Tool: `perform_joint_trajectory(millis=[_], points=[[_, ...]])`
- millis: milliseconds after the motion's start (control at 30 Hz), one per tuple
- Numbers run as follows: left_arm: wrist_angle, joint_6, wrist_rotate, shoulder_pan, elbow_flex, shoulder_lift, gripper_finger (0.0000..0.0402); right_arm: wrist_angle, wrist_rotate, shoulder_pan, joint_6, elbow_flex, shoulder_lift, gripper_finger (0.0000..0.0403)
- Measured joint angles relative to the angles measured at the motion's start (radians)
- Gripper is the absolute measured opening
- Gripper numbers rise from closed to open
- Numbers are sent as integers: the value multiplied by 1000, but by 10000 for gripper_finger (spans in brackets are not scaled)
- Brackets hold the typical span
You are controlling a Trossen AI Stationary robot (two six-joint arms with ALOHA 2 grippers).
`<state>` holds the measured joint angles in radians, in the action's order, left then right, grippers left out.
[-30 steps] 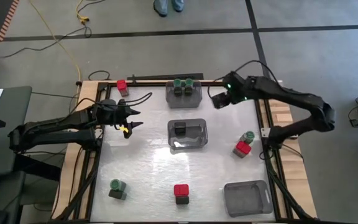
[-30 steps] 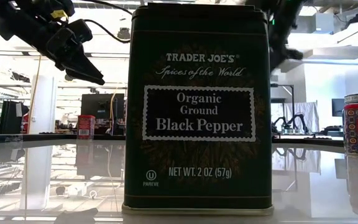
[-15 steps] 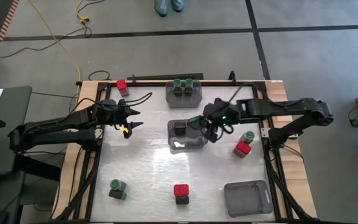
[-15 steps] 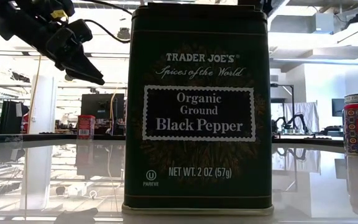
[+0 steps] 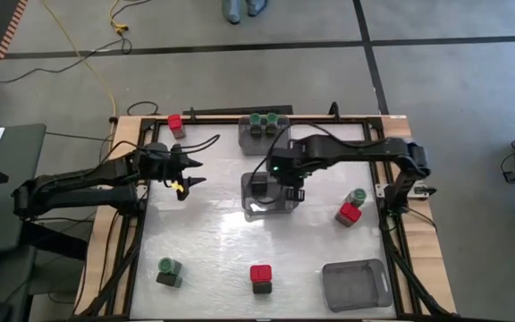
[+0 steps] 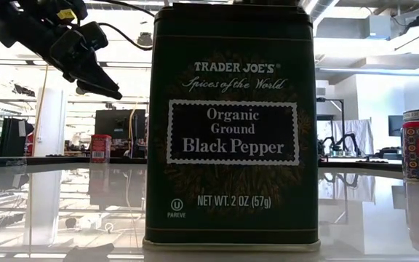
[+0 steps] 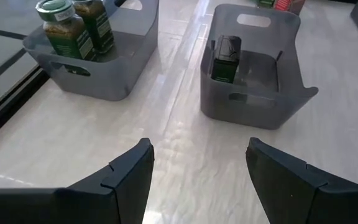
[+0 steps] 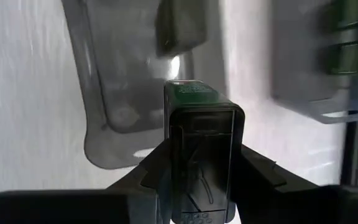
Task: Sort spices by type
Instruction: Put the black seasoning can into the middle left black bin
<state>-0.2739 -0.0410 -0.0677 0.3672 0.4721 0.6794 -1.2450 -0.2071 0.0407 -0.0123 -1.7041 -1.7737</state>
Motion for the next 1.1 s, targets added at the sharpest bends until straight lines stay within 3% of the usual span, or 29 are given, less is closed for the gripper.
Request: perform_joint_trajectory(millis=[500,1100], points=[[-37,11,-11,-2,0,0,244,129,106,37,-130,62,-160,147],[-34,2,-16,-2,0,0,244,248,158,71,-109,157,-163,147]])
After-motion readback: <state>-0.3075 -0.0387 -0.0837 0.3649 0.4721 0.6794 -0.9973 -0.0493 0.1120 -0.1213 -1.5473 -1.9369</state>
